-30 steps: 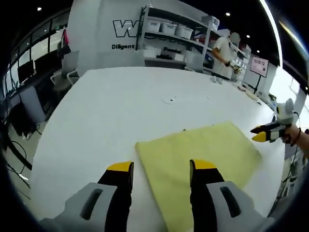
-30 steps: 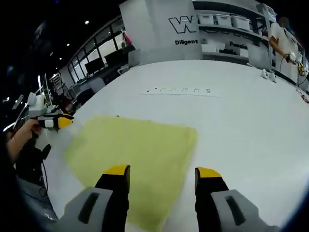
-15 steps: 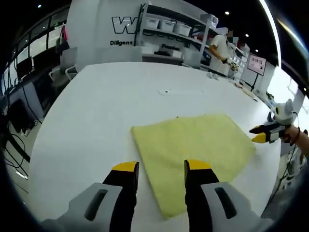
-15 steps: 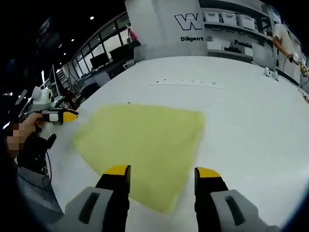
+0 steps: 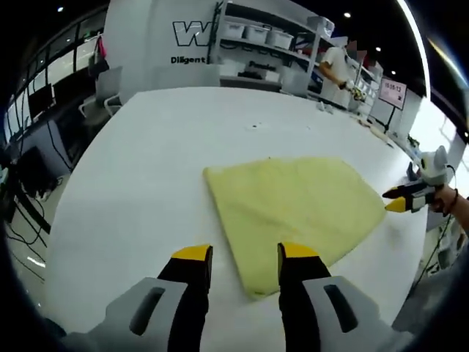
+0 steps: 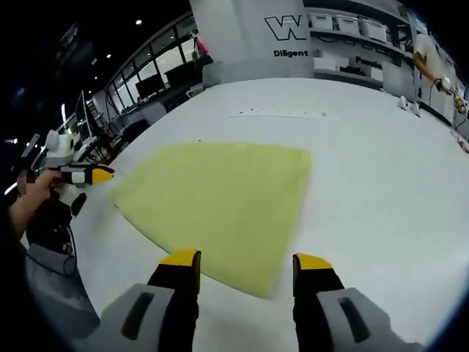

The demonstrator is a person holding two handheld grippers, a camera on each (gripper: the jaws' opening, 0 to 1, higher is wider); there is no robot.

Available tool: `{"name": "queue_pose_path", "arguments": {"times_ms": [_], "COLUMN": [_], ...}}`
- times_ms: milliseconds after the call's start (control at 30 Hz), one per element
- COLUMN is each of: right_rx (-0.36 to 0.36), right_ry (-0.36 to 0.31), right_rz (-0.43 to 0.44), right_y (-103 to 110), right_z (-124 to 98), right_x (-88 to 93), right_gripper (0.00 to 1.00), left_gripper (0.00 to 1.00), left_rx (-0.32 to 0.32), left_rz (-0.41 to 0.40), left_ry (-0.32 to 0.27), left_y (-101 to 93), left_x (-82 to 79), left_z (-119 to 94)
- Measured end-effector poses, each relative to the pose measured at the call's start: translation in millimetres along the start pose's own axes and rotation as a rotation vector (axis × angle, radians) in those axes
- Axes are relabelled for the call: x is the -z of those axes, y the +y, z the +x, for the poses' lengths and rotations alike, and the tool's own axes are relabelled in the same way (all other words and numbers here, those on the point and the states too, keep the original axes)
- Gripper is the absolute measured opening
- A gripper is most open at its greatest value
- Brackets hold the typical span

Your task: Fold the garment on the visible template until the final outline fits inside the template.

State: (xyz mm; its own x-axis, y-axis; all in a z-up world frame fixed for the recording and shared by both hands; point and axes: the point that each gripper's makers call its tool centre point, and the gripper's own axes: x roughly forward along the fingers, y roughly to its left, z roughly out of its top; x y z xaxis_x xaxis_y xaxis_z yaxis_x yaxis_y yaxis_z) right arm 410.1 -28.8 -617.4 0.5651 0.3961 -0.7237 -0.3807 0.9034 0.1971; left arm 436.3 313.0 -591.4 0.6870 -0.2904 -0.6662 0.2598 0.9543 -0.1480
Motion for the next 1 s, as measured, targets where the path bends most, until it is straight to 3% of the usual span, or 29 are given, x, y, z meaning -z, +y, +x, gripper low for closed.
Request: {"name": "queue_pose_path", "arguments": {"times_ms": [333,533,867,1000], "right_rx": [0.015,0.027,0.045,0.052], "right_ry": [0.033,0.031,0.031,0.025], "right_rz": [0.001,0.014,0.028,0.031], "right_y": [-1.5,-3.1,-5.1,-6.4], "right_z": [-1.2,1.4,5.0,6.2], "right_x": [19.8,24.3,27.2,26.4], "right_gripper": [0.35,0.28,0.2,0.18], "left_gripper": [0.35,0.33,0.29,0.24], "left_rx": [0.013,0.007,0.043,0.038], "left_rz": [-0.033,-0.029,-0.009,-0.006], "left_ry": [-0.006,-0.003,0.053,0.053], "left_y": [4.9,5.1,-6.2,-4.8], "left_x": [19.6,24.6,49.5,52.4], "left_z": [-5.1,-6.3,-1.6,0.8]}}
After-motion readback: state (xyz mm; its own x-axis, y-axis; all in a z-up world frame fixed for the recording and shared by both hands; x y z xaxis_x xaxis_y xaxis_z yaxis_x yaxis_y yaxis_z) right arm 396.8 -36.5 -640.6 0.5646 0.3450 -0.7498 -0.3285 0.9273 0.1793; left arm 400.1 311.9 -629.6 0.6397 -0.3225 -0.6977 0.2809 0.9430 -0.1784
